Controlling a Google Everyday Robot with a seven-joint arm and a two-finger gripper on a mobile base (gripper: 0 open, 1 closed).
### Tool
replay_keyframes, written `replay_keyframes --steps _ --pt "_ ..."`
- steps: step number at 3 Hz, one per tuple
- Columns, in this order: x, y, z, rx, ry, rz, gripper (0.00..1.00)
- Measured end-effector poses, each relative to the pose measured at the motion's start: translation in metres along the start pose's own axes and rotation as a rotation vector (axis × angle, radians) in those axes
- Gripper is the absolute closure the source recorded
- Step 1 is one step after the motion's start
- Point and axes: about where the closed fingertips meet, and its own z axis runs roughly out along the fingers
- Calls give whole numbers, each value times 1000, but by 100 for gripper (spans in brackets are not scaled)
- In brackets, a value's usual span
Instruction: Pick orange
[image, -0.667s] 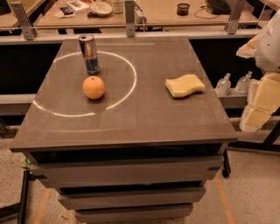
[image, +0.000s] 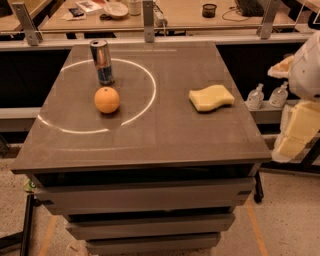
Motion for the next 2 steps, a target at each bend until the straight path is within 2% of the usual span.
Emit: replay_keyframes --steps 1,2 --pt "-6 8 53 -34 -103 -38 0" --pt "-23 1 77 -26 -246 -46 0"
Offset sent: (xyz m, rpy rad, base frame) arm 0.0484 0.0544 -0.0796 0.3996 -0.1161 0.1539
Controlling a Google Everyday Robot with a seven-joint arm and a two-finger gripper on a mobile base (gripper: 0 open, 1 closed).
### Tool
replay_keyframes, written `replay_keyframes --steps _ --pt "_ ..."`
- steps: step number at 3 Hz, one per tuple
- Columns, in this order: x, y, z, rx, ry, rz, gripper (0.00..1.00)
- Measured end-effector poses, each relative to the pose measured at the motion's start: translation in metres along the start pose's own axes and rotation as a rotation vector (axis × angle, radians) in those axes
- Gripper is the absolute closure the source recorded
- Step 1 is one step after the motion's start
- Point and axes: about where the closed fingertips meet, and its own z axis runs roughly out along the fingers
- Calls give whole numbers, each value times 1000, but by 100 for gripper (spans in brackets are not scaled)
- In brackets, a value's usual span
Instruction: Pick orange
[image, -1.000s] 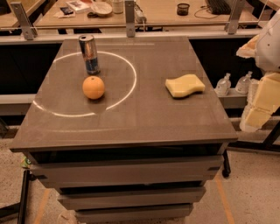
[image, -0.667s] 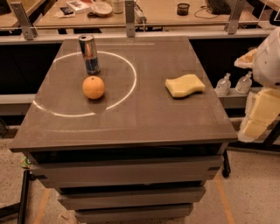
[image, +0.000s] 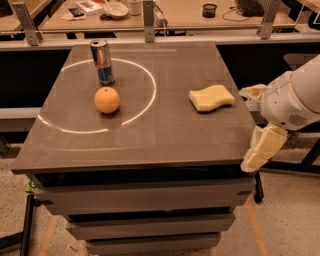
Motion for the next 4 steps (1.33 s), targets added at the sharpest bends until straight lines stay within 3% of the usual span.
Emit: replay_keyframes --steps 1,3,4 --pt "-5 -16 -6 48 -133 -17 0" --pt "-14 -18 -1 42 -157 -16 0" --pt "-51 -23 5 36 -241 -32 0"
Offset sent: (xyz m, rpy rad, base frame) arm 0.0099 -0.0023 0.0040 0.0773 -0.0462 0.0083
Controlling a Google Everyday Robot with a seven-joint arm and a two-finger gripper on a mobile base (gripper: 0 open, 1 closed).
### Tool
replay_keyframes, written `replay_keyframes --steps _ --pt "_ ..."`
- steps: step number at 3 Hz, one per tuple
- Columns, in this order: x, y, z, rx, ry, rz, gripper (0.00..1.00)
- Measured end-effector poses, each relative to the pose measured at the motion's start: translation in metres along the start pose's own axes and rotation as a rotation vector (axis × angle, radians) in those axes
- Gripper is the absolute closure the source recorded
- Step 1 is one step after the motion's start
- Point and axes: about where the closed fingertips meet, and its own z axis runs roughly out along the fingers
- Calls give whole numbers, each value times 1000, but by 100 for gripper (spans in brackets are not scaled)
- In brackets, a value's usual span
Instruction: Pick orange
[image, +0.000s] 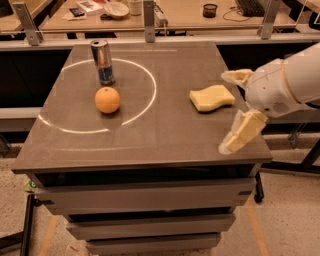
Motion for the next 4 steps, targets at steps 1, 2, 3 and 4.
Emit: replay_keyframes --steps 1,2,3,4 --pt "-49 -7 19 -24 -79 -28 0" --pt "-87 -10 49 -58 -117 -55 0" --pt "-119 -11 81 -79 -175 -34 0" --pt "-145 -17 106 -75 -230 10 0"
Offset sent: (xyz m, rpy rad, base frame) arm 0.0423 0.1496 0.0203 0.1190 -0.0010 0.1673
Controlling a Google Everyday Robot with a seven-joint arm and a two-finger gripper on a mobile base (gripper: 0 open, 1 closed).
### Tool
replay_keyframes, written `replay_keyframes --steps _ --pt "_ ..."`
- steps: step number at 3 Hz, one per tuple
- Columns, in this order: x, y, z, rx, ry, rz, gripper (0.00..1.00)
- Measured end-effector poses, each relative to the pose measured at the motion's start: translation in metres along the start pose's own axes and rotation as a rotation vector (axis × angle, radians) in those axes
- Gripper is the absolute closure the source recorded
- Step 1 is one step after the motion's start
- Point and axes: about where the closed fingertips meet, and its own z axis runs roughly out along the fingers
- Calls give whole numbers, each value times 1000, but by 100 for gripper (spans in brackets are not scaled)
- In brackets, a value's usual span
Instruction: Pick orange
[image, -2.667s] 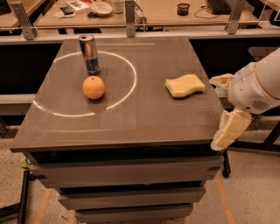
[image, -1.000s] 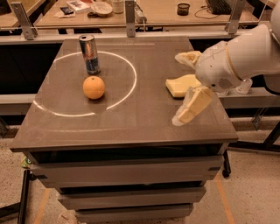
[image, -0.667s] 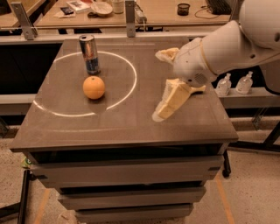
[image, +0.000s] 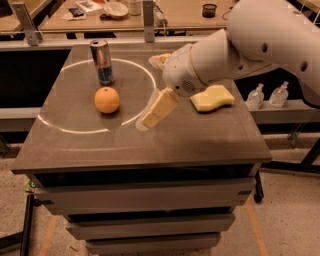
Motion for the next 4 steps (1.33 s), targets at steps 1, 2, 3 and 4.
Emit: replay_keyframes --steps 1,2,3,4 --pt "-14 -8 25 -39 -23 46 0" --pt "-18 -8 28 -44 -25 47 0" --pt "-16 -16 38 -9 -41 84 0" --pt "-6 -32 57 29 -59 117 0"
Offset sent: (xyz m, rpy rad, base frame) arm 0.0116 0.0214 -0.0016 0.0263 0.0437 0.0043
